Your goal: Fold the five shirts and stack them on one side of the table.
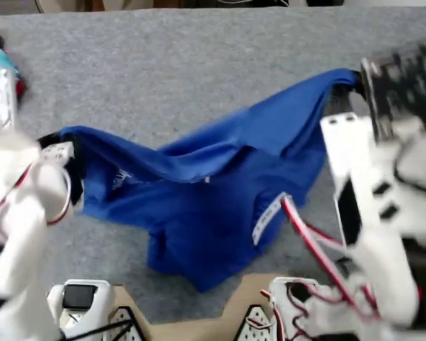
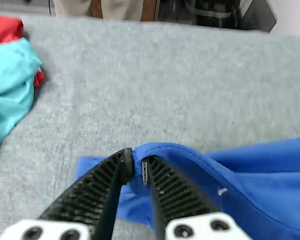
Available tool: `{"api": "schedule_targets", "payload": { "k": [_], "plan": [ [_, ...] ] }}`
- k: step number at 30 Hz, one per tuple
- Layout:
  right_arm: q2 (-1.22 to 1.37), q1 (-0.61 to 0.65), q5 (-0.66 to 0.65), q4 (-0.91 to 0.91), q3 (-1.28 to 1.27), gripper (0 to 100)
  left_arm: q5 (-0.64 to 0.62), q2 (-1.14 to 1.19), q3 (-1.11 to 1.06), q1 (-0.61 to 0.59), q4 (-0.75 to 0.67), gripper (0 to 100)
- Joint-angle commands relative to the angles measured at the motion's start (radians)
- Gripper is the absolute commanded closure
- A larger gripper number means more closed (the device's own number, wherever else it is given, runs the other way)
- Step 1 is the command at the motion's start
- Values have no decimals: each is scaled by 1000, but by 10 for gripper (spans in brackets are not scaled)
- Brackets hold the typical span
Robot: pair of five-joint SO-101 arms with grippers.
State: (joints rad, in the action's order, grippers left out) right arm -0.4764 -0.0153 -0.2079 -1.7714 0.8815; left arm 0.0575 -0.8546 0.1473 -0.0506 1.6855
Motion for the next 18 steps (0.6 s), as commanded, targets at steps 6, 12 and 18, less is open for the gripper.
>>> {"api": "schedule_targets", "payload": {
  "k": [6,12,18],
  "plan": [
    [-125,-21,-72,-11,38,994,-2,-191,149,9,2,981],
    [-189,-21,-86,8,45,992,0,-249,169,9,0,981],
    [-251,-21,-86,58,38,992,68,-295,161,9,0,981]
  ]
}}
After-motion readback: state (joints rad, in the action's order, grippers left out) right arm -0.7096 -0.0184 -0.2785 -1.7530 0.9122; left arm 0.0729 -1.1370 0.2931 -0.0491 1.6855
